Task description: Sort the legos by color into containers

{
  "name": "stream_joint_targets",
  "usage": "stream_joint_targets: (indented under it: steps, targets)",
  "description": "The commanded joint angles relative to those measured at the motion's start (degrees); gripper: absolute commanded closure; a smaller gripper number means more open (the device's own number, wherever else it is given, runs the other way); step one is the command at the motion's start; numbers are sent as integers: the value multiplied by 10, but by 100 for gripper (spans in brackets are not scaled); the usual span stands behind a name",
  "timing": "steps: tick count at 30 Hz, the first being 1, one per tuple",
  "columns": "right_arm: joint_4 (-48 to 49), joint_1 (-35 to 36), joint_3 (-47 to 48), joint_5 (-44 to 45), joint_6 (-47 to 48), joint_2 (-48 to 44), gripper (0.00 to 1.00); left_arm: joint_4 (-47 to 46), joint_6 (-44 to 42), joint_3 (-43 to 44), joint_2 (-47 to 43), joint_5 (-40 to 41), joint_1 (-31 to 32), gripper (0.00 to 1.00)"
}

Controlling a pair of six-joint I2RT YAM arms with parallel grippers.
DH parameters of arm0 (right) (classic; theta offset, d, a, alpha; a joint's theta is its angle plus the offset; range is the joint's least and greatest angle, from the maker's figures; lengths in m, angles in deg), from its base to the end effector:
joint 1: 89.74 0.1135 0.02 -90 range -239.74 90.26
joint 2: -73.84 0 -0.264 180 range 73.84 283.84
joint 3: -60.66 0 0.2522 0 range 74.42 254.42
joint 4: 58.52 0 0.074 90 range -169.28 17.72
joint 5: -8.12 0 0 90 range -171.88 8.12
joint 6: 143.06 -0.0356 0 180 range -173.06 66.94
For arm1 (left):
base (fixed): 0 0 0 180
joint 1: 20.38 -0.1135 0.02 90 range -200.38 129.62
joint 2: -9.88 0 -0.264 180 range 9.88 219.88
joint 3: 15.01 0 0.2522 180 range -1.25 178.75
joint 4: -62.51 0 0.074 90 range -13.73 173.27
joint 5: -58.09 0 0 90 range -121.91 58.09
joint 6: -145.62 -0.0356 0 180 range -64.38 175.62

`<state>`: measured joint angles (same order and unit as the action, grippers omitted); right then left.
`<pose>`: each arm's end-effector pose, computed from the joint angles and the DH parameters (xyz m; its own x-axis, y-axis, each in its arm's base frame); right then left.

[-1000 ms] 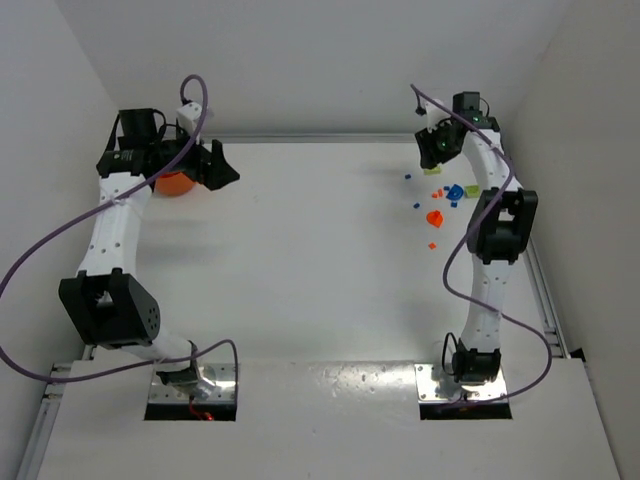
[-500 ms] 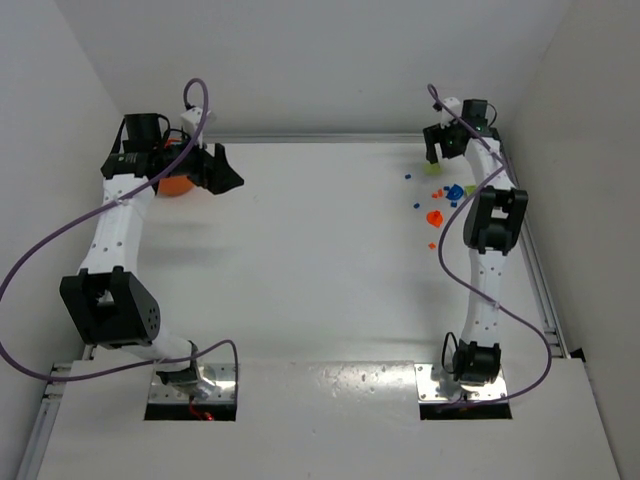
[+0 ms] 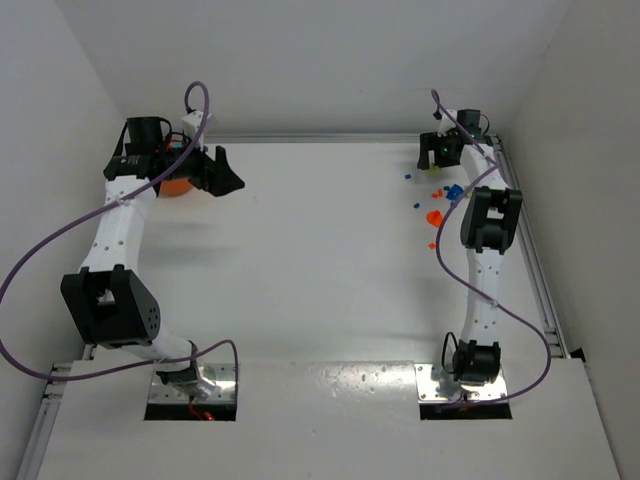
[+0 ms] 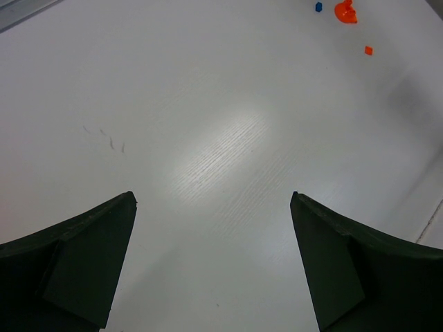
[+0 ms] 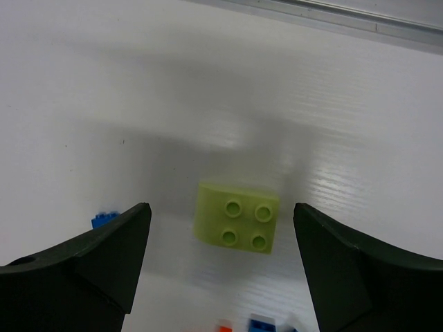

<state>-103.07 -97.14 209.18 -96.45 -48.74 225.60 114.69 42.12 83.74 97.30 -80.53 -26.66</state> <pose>0.5736 -0.0655 0.1438 -0.7292 0.0212 -0.6840 -0.0982 0.9859 0.1352 0.3301 0.0095 0.3630 -0.5174 0.0983 -0.8501 0.6300 0.7160 -0.3006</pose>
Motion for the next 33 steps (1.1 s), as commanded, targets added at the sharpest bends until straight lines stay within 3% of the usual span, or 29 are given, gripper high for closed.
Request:
stream_joint_targets:
  steps: [1,20,31,33]
  targets:
    - [20,0,1,-5,-16,9,15,-21,8,-1,-8,-5,6,0]
    - [3,0,-15,39,8,3,30,-26,18,4,2,1,11,0]
    - [-31,0,-5,53,58,33,53,-26,23,4,7,6,11,0]
    - [-31,0,-5,46,64,33,62,-26,23,4,7,6,11,0]
